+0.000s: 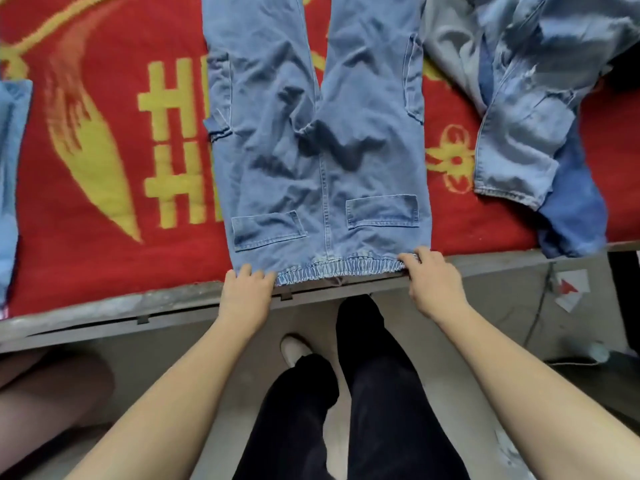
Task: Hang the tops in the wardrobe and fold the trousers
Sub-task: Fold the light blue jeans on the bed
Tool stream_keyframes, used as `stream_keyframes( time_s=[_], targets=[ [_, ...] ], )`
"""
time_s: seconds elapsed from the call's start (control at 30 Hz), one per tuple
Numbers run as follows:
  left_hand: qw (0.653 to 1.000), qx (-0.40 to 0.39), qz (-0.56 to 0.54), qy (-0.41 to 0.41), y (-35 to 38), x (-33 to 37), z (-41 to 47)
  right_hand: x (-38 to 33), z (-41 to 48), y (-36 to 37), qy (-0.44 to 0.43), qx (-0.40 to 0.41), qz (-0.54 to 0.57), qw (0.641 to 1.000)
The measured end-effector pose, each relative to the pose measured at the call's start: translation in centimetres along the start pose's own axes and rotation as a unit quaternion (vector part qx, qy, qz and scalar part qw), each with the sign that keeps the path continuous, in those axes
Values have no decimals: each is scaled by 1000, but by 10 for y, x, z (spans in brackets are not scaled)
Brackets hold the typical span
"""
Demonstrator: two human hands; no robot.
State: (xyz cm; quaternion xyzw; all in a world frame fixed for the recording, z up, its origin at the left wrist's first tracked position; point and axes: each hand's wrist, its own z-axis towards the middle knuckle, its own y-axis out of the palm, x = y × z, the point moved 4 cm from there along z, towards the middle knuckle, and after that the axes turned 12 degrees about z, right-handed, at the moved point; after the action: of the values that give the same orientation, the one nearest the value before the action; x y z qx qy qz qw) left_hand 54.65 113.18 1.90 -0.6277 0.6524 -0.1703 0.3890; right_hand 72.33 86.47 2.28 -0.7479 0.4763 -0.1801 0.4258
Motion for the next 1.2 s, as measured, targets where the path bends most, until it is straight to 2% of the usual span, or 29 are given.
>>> stream_keyframes(
  time_s=[0.1, 0.17, 0.2, 0.3, 0.37, 0.43, 0.53, 0.57, 0.63, 0.7, 0.73, 0.8, 0.87, 0.93, 1.0, 1.07, 1.13, 1.2],
  targets=[
    [989, -125, -62, 45, 35, 12, 16, 0, 15, 35, -7, -100, -23, 995],
    [985, -142, -89, 46, 37, 13, 24, -3, 26, 38, -5, -68, -21, 997],
    [989, -110, -97, 29, 33, 11, 29, -5, 31, 34, -1, -22, -9, 1000],
    [989, 56, -130, -37, 10, 2, 46, -10, 52, 13, -13, 108, 36, 993],
    [982, 89, -161, -49, -2, -5, 63, -12, 72, 1, -37, 140, 50, 988],
    [981, 13, -190, -48, -3, -11, 87, -10, 95, -3, -27, 78, 44, 996],
    [965, -148, -215, -22, 5, -12, 116, 2, 126, 9, 22, -91, 26, 995],
    [961, -168, -220, -19, 5, -12, 122, 6, 133, 11, 31, -133, 38, 990],
    [958, -179, -221, -29, 3, -11, 128, 8, 140, 11, 32, -165, 50, 984],
    [960, -167, -217, -60, -2, -8, 124, 9, 137, 8, 13, -153, 51, 987],
    [960, -144, -224, -85, -7, -5, 121, 10, 136, 4, -4, -122, 57, 991],
    [956, -51, -256, -130, -24, 5, 115, 17, 134, -15, -52, -11, 91, 994],
    [948, 68, -281, -131, -47, 25, 110, 30, 134, -33, -87, 99, 112, 985],
    [938, 131, -303, -103, -67, 55, 110, 48, 141, -39, -100, 129, 88, 983],
    [925, 145, -346, -65, -84, 90, 113, 67, 150, -36, -92, 68, 98, 989],
    [906, 149, -397, -11, -100, 126, 117, 83, 161, -36, -58, 27, 181, 981],
    [903, 126, -409, 47, -110, 159, 122, 92, 177, -45, 20, 62, 282, 957],
    [924, 67, -368, 73, -111, 184, 130, 97, 197, -50, 111, 72, 387, 913]
  ],
)
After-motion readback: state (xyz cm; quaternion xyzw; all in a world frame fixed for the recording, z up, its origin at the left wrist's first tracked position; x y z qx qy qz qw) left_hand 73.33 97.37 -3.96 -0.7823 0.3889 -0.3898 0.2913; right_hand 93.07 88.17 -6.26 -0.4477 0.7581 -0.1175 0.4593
